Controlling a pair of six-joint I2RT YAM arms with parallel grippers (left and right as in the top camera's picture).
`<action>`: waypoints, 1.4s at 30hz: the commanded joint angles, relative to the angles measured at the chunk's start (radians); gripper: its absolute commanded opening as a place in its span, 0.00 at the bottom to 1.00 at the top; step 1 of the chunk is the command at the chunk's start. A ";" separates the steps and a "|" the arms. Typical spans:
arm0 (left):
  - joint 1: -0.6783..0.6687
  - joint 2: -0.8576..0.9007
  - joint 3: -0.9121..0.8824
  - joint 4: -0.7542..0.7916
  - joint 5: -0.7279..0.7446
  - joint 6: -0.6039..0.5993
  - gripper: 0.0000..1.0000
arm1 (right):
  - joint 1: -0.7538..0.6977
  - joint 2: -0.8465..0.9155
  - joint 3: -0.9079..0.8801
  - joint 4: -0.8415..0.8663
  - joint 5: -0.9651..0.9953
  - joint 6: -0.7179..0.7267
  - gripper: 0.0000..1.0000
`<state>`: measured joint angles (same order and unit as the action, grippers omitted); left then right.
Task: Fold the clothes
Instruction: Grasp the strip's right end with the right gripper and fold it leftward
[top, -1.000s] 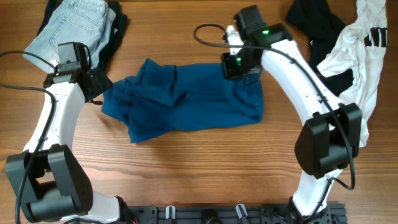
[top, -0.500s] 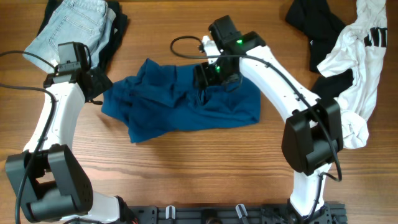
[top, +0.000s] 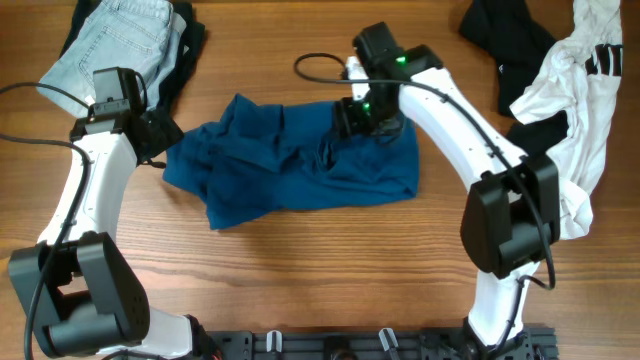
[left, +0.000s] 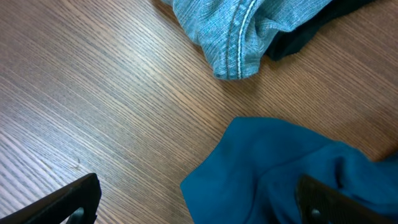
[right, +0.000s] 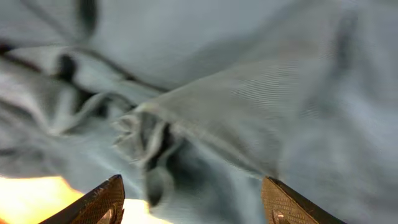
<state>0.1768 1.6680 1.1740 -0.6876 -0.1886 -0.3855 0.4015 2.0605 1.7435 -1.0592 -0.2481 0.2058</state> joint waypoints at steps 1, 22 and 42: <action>0.003 -0.002 0.018 0.005 0.012 0.016 1.00 | -0.001 -0.038 -0.025 0.015 0.073 0.033 0.67; 0.003 -0.002 0.018 0.021 0.012 0.016 1.00 | -0.001 0.099 -0.068 0.340 0.023 0.002 0.06; 0.003 -0.002 0.018 0.042 0.012 0.016 1.00 | -0.024 0.030 0.015 0.286 -0.149 -0.228 0.39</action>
<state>0.1768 1.6680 1.1740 -0.6495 -0.1852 -0.3847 0.3943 2.1960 1.7054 -0.7429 -0.3668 0.0162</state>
